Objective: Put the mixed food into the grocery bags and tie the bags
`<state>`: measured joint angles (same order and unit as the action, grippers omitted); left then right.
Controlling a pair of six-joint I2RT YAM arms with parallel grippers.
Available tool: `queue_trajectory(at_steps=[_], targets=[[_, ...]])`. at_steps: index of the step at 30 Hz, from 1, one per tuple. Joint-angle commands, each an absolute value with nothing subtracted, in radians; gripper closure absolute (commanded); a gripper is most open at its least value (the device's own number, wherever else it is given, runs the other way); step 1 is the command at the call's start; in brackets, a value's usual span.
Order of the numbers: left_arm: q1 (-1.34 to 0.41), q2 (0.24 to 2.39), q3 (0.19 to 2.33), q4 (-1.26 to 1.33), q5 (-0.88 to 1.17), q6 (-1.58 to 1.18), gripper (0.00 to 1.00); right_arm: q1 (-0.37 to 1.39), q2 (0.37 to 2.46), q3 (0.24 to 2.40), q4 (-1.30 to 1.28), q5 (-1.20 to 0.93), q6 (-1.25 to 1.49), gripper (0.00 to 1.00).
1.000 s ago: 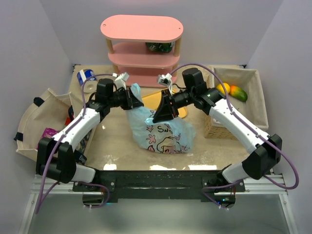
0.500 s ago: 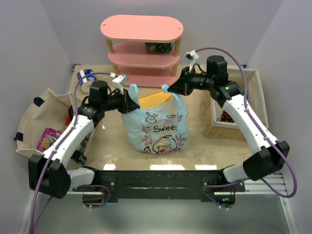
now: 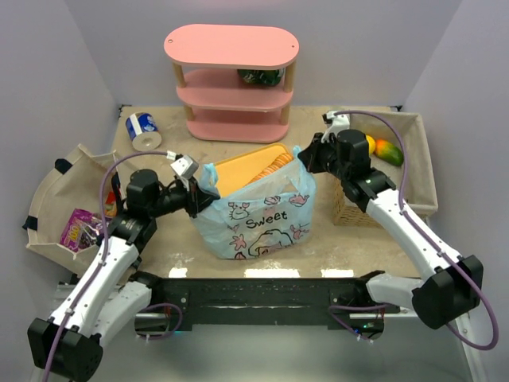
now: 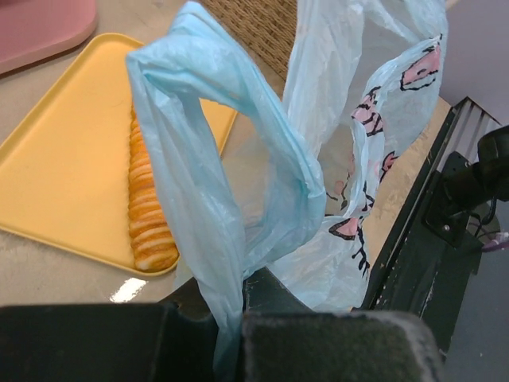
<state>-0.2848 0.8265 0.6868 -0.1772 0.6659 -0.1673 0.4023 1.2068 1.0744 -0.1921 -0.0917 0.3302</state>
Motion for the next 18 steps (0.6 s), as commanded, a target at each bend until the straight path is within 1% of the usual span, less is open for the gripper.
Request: queue_trajectory(at_steps=[1,5,6,9,10,12,14,16,18], targets=[[-0.285,0.808,0.646,-0.207,0.742,-0.133,1.0,0.373,1.137,1.063,-0.052,0.158,0.327,1.0],[-0.298,0.818,0.643,-0.111,0.869,-0.198,1.0,0.373,1.078,1.06,-0.003,-0.039,0.25,1.0],[-0.308,0.821,0.617,-0.083,0.877,-0.201,1.0,0.374,1.066,1.043,0.042,-0.167,0.241,1.0],[-0.337,0.853,0.572,0.072,0.902,-0.206,1.0,0.402,1.016,0.915,0.237,-0.392,0.253,1.0],[-0.348,0.88,0.572,0.139,0.908,-0.212,1.0,0.419,0.999,0.887,0.32,-0.417,0.265,1.0],[-0.382,0.948,0.6,0.178,0.939,-0.218,1.0,0.498,0.988,0.845,0.354,-0.443,0.247,1.0],[-0.4,1.012,0.641,0.152,0.972,-0.168,1.0,0.611,0.988,0.845,0.327,-0.433,0.193,1.0],[-0.445,1.098,0.727,0.068,0.971,-0.121,1.0,0.659,0.999,0.835,0.35,-0.457,0.207,1.0],[-0.46,1.149,0.764,0.067,0.992,-0.129,1.0,0.71,0.996,0.801,0.376,-0.463,0.222,1.0]])
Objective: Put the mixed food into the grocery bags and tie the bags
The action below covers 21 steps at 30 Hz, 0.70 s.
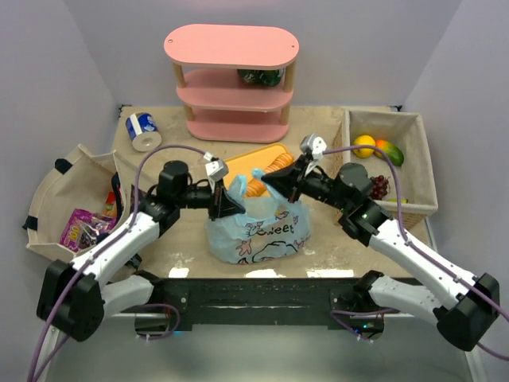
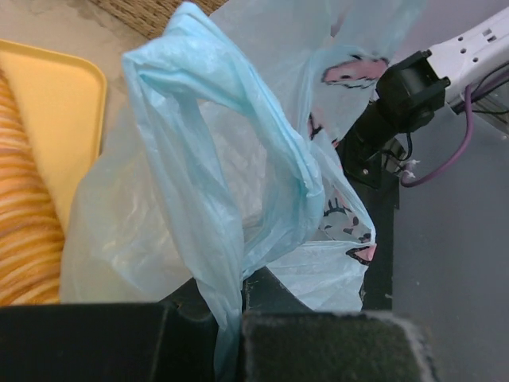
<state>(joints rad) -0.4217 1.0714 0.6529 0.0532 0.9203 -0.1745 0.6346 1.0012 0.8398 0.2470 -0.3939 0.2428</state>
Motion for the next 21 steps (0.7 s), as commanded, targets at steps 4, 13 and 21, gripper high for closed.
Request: queue_trajectory(at_steps=[4,13,21], targets=[[-0.462,1.158,0.772,0.069,1.014,-0.136,1.0,0.775,0.971,0.77,0.344,-0.451,0.195,1.0],[-0.491,1.155,0.759,0.025,1.014,-0.132,1.0,0.833,0.979,0.7,0.4,-0.44,0.189,1.0],[-0.525,1.131,0.758,-0.046,0.977,-0.064,1.0,0.856,1.04,0.701,0.462,-0.414,0.209,1.0]])
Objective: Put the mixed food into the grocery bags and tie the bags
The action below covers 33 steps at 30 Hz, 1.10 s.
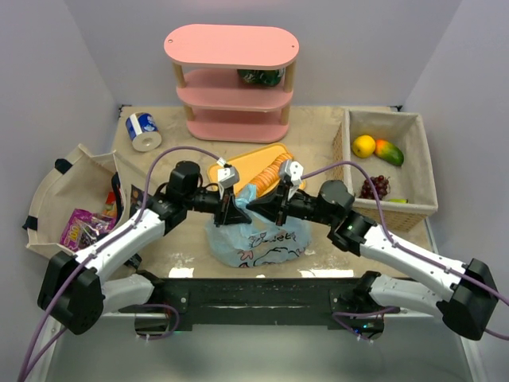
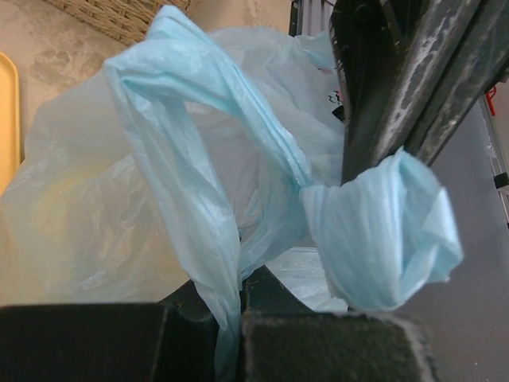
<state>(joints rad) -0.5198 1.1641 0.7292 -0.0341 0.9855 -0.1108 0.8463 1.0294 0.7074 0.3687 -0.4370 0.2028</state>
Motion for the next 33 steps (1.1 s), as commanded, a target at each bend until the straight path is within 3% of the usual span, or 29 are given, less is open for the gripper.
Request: queue_trajectory(at_steps=[1,5,8,9,16,22,33], targets=[[-0.525,1.128,0.759,-0.046,0.983,-0.06,1.0,0.857,1.048,0.698,0.468,-0.41,0.207,1.0],[-0.526,1.121,0.753,-0.044,0.983,-0.057,1.0,0.859,1.072,0.715,0.456,-0.411,0.201,1.0],[-0.525,1.102,0.756,-0.061,0.973,-0.038,0.72,0.859,1.074,0.695,0.482,-0.4,0.21,1.0],[-0.525,1.092,0.756,-0.075,0.96,-0.031,0.58,0.859,1.072,0.692,0.482,-0.394,0.21,1.0],[-0.526,1.013,0.75,-0.126,0.904,0.032,0.27,0.859,1.06,0.683,0.465,-0.356,0.195,1.0],[-0.523,0.982,0.753,-0.124,0.844,0.043,0.23,0.859,1.068,0.69,0.448,-0.374,0.189,1.0],[-0.523,1.02,0.75,0.018,0.896,-0.04,0.27,0.858,1.123,0.71,0.457,-0.451,0.178,1.0]])
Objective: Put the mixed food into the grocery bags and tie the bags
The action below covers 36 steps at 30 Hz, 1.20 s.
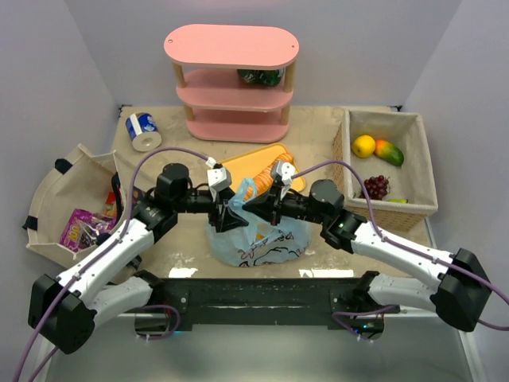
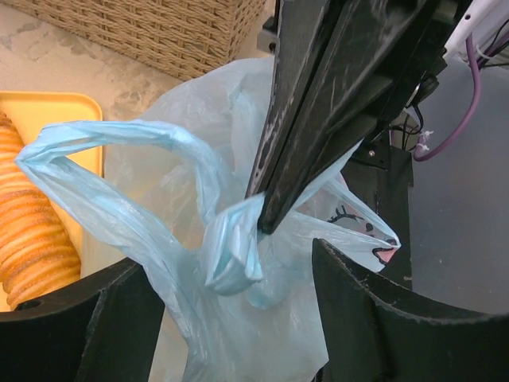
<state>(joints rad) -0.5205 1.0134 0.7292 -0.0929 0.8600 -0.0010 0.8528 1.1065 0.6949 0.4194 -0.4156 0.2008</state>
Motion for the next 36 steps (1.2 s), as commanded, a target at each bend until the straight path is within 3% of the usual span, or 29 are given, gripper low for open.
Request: queue_trajectory(at_steps=[1,4,5,17,21,33,35,36], targets=[[-0.525,1.025,0.75,0.028,0.905,-0.046,0.27,0.859,1.127,0.71,0.459,-0.454,0.178,1.0],[-0.523,1.026,0.742,0.07,0.927,-0.072,0.32,0.859,1.127,0.712,0.46,-0.457,0.175,1.0],[-0.523,1.026,0.741,0.087,0.931,-0.077,0.39,0.859,1.124,0.712,0.459,-0.459,0.17,1.0],[-0.523,1.035,0.718,0.084,0.939,-0.069,0.92,0.859,1.089,0.703,0.417,-0.44,0.13,1.0],[-0.523,1.022,0.707,0.078,0.937,-0.061,1.0,0.859,1.046,0.689,0.39,-0.417,0.114,1.0],[-0.523,0.994,0.701,0.069,0.96,-0.037,1.0,0.859,1.0,0.692,0.31,-0.426,0.075,0.93],[-0.523,0.994,0.7,0.074,0.969,-0.035,1.0,0.859,1.008,0.704,0.295,-0.433,0.072,0.89],[-0.523,0.994,0.698,0.075,0.971,-0.035,1.0,0.858,1.008,0.709,0.287,-0.436,0.075,0.78]])
